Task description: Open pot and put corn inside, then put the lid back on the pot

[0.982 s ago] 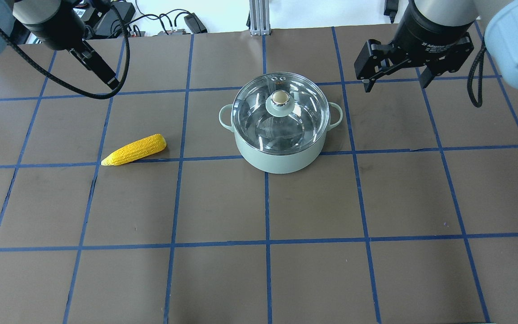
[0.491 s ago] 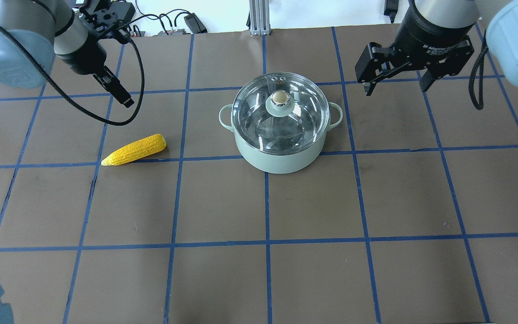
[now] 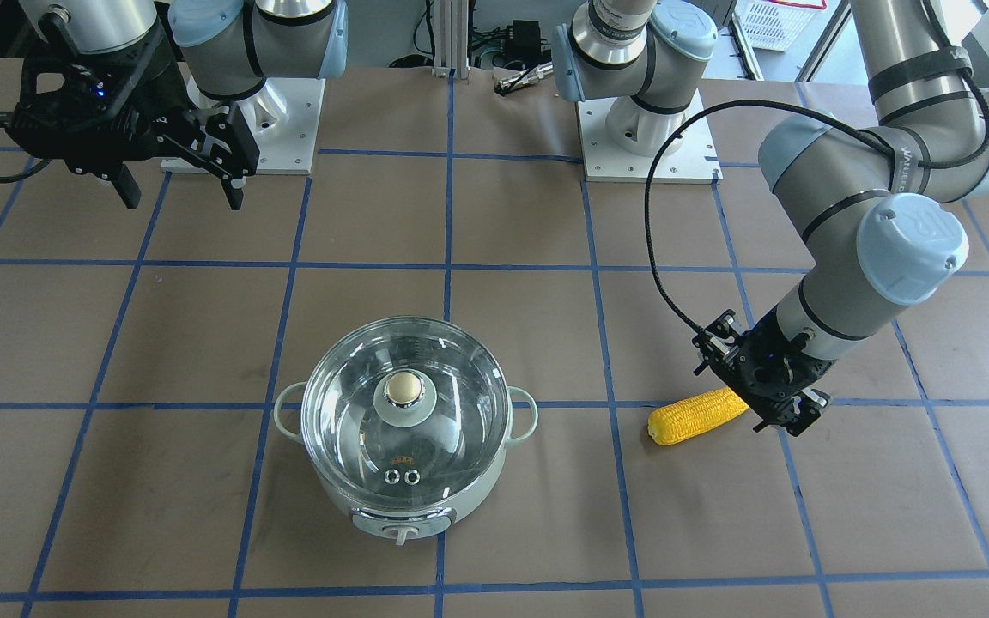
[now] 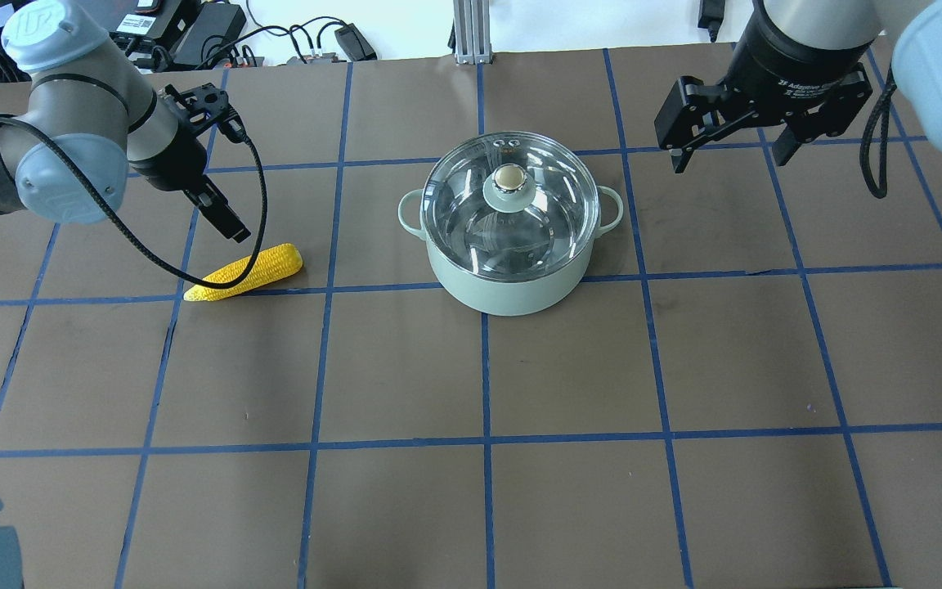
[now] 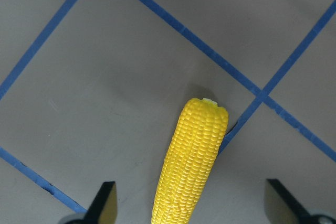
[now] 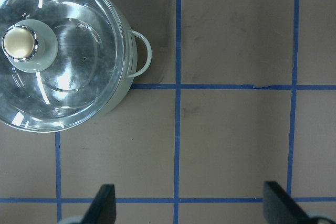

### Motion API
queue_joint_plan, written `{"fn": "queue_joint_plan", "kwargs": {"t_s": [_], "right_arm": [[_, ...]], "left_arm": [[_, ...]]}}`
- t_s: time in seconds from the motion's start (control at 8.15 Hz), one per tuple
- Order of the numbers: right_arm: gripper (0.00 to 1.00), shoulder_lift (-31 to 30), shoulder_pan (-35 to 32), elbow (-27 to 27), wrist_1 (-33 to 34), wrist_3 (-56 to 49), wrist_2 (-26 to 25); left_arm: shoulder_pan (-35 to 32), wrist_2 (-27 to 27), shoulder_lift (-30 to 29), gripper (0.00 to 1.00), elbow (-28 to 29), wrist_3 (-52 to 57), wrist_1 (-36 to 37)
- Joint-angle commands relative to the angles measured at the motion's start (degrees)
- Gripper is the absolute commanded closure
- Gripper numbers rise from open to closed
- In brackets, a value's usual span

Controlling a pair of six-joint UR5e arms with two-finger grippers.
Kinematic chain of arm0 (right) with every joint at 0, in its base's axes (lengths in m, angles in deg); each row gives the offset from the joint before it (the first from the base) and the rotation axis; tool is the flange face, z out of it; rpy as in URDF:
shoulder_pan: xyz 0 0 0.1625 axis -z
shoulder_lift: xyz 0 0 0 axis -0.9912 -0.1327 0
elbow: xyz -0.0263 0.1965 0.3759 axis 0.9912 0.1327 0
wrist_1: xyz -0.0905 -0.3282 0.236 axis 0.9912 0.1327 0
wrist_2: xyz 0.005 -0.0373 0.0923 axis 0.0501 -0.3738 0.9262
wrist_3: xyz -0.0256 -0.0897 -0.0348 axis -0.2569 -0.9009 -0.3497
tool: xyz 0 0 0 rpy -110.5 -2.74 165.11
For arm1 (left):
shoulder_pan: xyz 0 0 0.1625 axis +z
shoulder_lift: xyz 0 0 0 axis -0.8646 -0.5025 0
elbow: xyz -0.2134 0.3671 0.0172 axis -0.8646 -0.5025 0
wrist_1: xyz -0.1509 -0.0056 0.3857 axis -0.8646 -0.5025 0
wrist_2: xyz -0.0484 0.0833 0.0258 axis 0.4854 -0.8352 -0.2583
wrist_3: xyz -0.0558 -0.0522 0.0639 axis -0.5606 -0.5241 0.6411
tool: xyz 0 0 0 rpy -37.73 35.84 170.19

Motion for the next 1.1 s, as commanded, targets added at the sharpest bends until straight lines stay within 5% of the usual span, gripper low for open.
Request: {"fn": "queue_joint_plan", "kwargs": {"t_s": [0.0, 0.25, 0.49, 0.98], "right_arm": [[0.0, 4.9, -0.5, 2.2, 4.7, 1.4, 0.9], [0.0, 15.9, -8.2, 8.4, 9.1, 8.8, 0.8], [0.0, 24.4, -15.5, 8.5, 22.6, 20.2, 0.8], [0.0, 25.9, -17.5, 3.9, 27.2, 20.3, -1.1]], "left_arm": [[1.4, 0.0, -0.2, 0.0, -1.8, 3.9, 0.4], [2.3, -0.1, -1.8, 0.0, -1.8, 5.6, 0.5], [2.3, 0.1, -2.8, 0.0, -1.9, 5.6, 0.4], [2.3, -0.1, -6.1, 0.0, -1.8, 5.6, 0.7]]}}
